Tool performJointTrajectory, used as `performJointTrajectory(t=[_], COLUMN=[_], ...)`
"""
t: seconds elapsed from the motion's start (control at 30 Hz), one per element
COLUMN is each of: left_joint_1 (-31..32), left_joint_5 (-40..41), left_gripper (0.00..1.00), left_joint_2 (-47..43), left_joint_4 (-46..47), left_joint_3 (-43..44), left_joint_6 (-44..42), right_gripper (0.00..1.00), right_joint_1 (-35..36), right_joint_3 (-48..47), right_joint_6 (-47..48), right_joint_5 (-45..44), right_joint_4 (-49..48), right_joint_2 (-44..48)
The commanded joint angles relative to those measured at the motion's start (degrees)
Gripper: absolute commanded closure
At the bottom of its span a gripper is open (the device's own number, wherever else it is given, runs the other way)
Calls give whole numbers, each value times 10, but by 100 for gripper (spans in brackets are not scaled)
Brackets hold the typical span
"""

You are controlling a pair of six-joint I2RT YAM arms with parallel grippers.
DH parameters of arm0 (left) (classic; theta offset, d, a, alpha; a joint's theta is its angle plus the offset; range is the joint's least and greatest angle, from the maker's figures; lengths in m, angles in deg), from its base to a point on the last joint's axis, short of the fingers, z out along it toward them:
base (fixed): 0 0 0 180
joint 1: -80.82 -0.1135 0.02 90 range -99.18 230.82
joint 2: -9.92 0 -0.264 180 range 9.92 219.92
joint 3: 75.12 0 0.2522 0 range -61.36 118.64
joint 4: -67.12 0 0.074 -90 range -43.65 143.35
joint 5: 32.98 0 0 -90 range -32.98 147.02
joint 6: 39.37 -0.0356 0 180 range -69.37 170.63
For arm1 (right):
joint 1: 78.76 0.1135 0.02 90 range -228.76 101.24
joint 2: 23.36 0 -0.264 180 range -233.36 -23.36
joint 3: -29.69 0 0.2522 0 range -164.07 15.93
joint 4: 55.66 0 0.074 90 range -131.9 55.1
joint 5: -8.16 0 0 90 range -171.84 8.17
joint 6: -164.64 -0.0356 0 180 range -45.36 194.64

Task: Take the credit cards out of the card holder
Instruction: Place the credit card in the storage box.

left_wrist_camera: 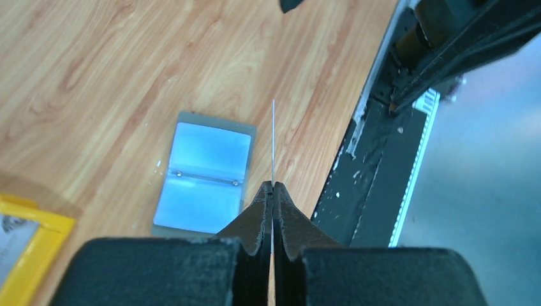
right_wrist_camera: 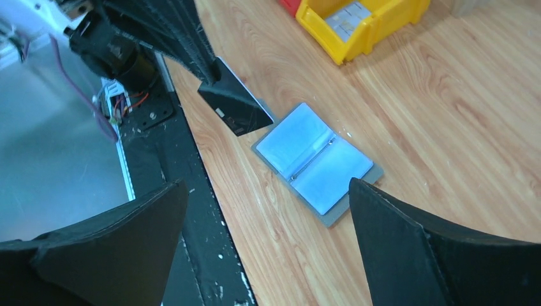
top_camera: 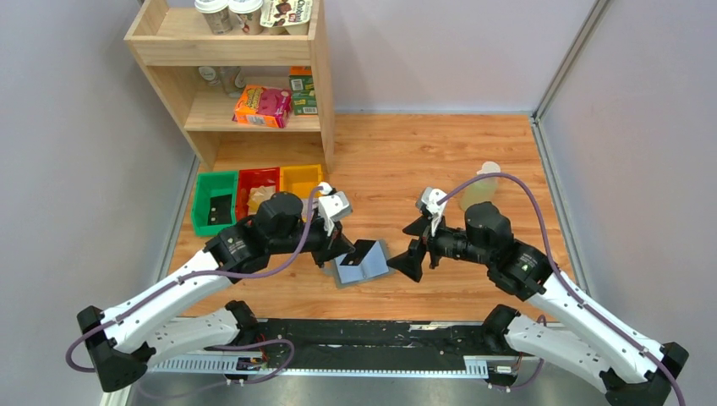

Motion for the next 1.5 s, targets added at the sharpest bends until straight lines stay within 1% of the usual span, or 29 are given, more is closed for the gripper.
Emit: performJointTrajectory(t=[0.0, 0.13, 0.27, 0.4, 0.57, 0.67, 0.7, 0.8, 0.83, 0.9, 0.97, 1.0, 1.03, 1.07, 1.1, 1.13, 1.17, 1.2, 1.23, 1.3, 1.33, 1.37, 1.43, 1.47], left_joint_1=[-1, -1, -1, -2, -2, -2, -2, -2, -2, -2, -2, -1, -2, -1, -1, -1, -1, -1, -1, -1, -1, -1, -1, -1], left_joint_5=[-80, -102, -133, -138, -159, -167, -171, -167, -165, -154, -130, -99, -87, -56, -39, -12, 7, 41, 57, 101, 134, 145, 175, 196], left_gripper=[100, 100, 100, 100, 100, 100, 100, 100, 100, 97, 87, 75, 63, 57, 49, 45, 38, 26, 23, 23, 23, 22, 23, 23], left_joint_2=[38, 89, 120, 138, 134, 135, 135, 131, 129, 118, 97, 81, 59, 50, 26, 13, -13, -25, -50, -86, -96, -121, -145, -154], left_joint_4=[-107, -168, -180, -191, -177, -175, -175, -176, -173, -161, -131, -115, -91, -78, -49, -15, 1, 36, 52, 107, 151, 176, 236, 281], left_joint_3=[78, 134, 164, 182, 186, 188, 190, 190, 189, 181, 161, 146, 136, 120, 109, 88, 75, 46, 34, -11, -47, -63, -114, -141], left_joint_6=[-161, -217, -243, -258, -259, -258, -258, -256, -253, -242, -222, -204, -192, -170, -157, -129, -116, -86, -74, -32, 6, 27, 97, 118], right_gripper=[0, 5, 15, 21, 32, 45, 53, 92, 100, 100, 100, 100, 100, 100, 100, 100, 100, 100, 100, 100, 100, 100, 100, 100], right_joint_1=[-1, -1, -1, 0, 2, 5, 6, 6, 6, 6, 6, 6, 5, 5, 5, 5, 5, 5, 5, 5, 5, 5, 5, 5], right_joint_3=[-42, -74, -107, -122, -112, -102, -101, -100, -98, -92, -81, -73, -61, -50, -37, -24, -10, 6, 17, 49, 64, 82, 114, 133], right_joint_6=[109, 144, 161, 164, 149, 139, 135, 126, 124, 114, 96, 84, 68, 57, 19, -7, -31, -60, -87, -144, -169, -199, -259, -285], right_joint_5=[72, 133, 196, 227, 242, 234, 231, 216, 212, 203, 194, 185, 175, 164, 146, 129, 110, 81, 52, 2, -22, -46, -94, -113], right_joint_4=[15, 8, 8, 5, -25, -50, -52, -57, -56, -58, -68, -80, -92, -109, -128, -150, -172, -192, -209, -254, -278, -299, -354, -375], right_joint_2=[-12, -57, -113, -158, -177, -181, -183, -181, -179, -172, -163, -157, -151, -141, -130, -122, -110, -100, -87, -61, -45, -31, 9, 23])
